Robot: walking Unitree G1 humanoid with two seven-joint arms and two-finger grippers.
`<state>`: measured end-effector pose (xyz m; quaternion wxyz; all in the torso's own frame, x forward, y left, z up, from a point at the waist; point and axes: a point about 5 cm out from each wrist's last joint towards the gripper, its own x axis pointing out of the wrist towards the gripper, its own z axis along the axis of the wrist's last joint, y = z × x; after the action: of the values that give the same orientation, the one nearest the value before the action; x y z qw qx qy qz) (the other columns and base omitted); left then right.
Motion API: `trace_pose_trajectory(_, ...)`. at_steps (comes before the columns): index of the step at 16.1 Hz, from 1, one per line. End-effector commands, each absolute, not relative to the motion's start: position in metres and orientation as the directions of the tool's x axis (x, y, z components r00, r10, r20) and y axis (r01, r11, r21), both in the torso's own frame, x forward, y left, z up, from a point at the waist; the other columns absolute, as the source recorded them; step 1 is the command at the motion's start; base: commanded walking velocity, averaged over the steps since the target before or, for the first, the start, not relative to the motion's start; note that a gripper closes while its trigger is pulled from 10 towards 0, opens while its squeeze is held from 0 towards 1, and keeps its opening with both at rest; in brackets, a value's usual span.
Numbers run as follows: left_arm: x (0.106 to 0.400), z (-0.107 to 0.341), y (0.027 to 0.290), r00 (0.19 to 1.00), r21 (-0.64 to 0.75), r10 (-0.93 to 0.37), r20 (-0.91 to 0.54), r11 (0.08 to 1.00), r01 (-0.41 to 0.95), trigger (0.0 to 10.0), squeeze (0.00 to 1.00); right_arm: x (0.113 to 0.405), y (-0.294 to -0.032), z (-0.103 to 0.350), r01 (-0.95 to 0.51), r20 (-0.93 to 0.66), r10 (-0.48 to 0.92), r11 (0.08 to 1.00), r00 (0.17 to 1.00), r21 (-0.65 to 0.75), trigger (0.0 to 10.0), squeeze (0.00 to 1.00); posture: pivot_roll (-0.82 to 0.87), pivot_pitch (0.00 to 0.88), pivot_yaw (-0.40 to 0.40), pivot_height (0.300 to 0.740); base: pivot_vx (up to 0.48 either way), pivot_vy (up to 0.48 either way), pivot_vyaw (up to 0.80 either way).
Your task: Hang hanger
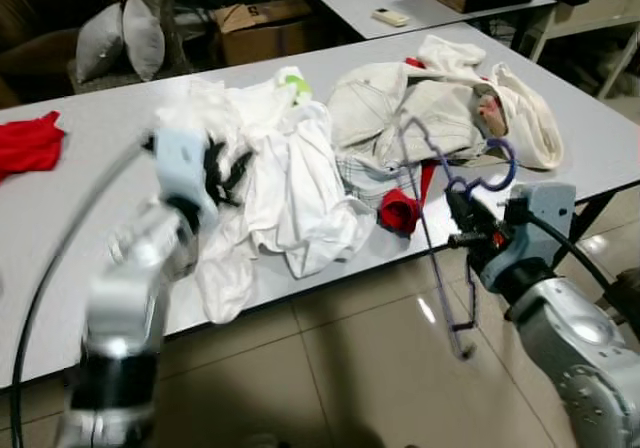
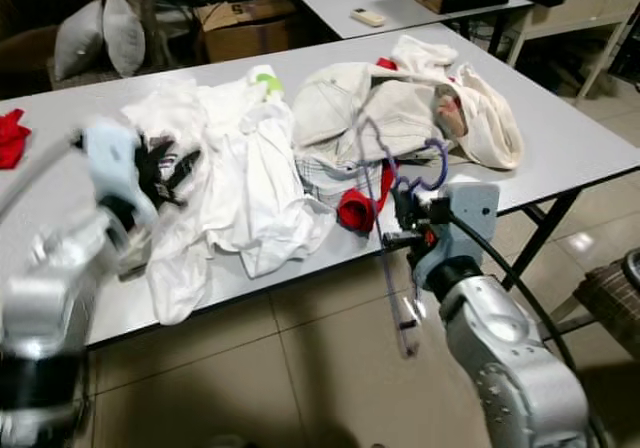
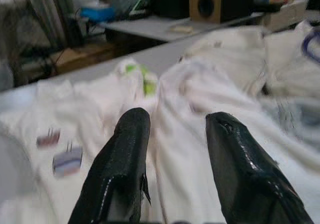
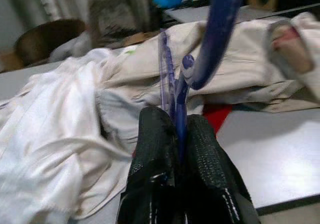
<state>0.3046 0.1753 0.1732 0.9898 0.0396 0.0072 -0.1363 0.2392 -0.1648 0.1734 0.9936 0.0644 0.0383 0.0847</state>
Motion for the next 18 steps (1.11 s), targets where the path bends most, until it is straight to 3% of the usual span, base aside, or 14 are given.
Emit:
trace_pose_trajectory(1,0.301,0.177,0.174,0.967,0.105,-0.255,-0.014,0.961,0.255,10.0,0.00,0.239,-0.162,0.179,-0.140,-0.024,0.143,0.984,0.989,0.107,10.0,0.00,0.00,0.000,0.045,0.740,0.000,0.000,0.00)
trace_pose_trajectory(4,0.294,0.172,0.166,0.969,0.093,-0.247,-0.024,0.964,0.249,10.0,0.00,0.238,-0.162,0.181,-0.071,0.012,0.070,0.994,0.997,0.085,10.0,0.00,0.00,0.000,0.041,0.740,0.000,0.086,0.00)
trace_pose_trajectory(5,0.292,0.172,0.164,0.971,0.087,-0.240,-0.020,0.967,0.241,10.0,0.00,0.238,-0.165,0.179,-0.027,0.005,0.027,1.000,1.000,0.002,10.0,0.00,-0.01,0.000,0.036,0.740,0.000,0.345,0.00)
trace_pose_trajectory(9,0.292,0.171,0.162,0.971,0.122,-0.240,-0.021,0.963,0.241,10.0,0.00,0.238,-0.168,0.180,0.000,0.049,0.001,1.000,0.999,-0.018,10.0,0.00,-0.01,0.000,0.032,0.740,0.000,0.384,0.00)
trace_pose_trajectory(15,0.295,0.174,0.161,0.970,0.154,-0.241,-0.012,0.958,0.240,10.0,0.00,0.235,-0.155,0.177,-0.082,0.054,0.078,0.993,0.996,0.084,10.0,0.00,-0.01,0.000,0.038,0.740,0.000,0.390,0.00)
trace_pose_trajectory(18,0.296,0.174,0.160,0.970,0.148,-0.243,-0.018,0.959,0.243,10.0,0.00,0.233,-0.159,0.173,-0.070,0.045,0.068,0.996,0.997,0.051,10.0,0.00,-0.02,0.000,0.047,0.740,0.000,0.390,0.00)
